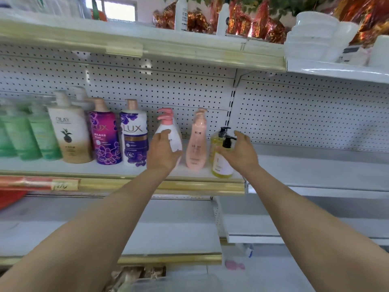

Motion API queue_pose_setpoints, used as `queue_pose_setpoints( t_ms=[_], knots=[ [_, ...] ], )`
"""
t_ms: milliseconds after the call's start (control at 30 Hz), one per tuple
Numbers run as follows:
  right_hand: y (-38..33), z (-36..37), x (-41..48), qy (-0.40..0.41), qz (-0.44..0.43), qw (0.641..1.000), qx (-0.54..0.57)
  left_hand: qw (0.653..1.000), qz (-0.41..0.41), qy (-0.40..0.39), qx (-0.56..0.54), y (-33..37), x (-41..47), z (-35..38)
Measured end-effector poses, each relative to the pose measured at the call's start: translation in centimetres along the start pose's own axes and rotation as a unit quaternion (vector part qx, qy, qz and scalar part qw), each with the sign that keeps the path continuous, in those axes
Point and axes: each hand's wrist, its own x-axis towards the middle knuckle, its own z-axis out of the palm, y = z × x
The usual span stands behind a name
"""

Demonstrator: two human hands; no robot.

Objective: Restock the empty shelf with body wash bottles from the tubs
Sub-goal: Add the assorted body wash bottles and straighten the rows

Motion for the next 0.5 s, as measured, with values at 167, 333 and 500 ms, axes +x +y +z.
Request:
queue_pose_setpoints(
  t_ms=[167,333,500],
  knots=[
    [-6.4,0.2,-2.9,-0.035,-0.117,0.984,-0.129,0.993,0.020,0.000,0.113,-2.3,-1.7,-7.1],
    [-12.4,2.4,-5.3,-0.089,-0.192,0.967,-0.141,0.987,-0.006,0.031,0.156,-4.4,-3.7,-12.6],
    [-17.9,5.6,-7.0,-0.135,-0.235,0.959,-0.078,0.978,-0.063,0.060,0.191,-6.5,-5.9,-17.4]
  ],
)
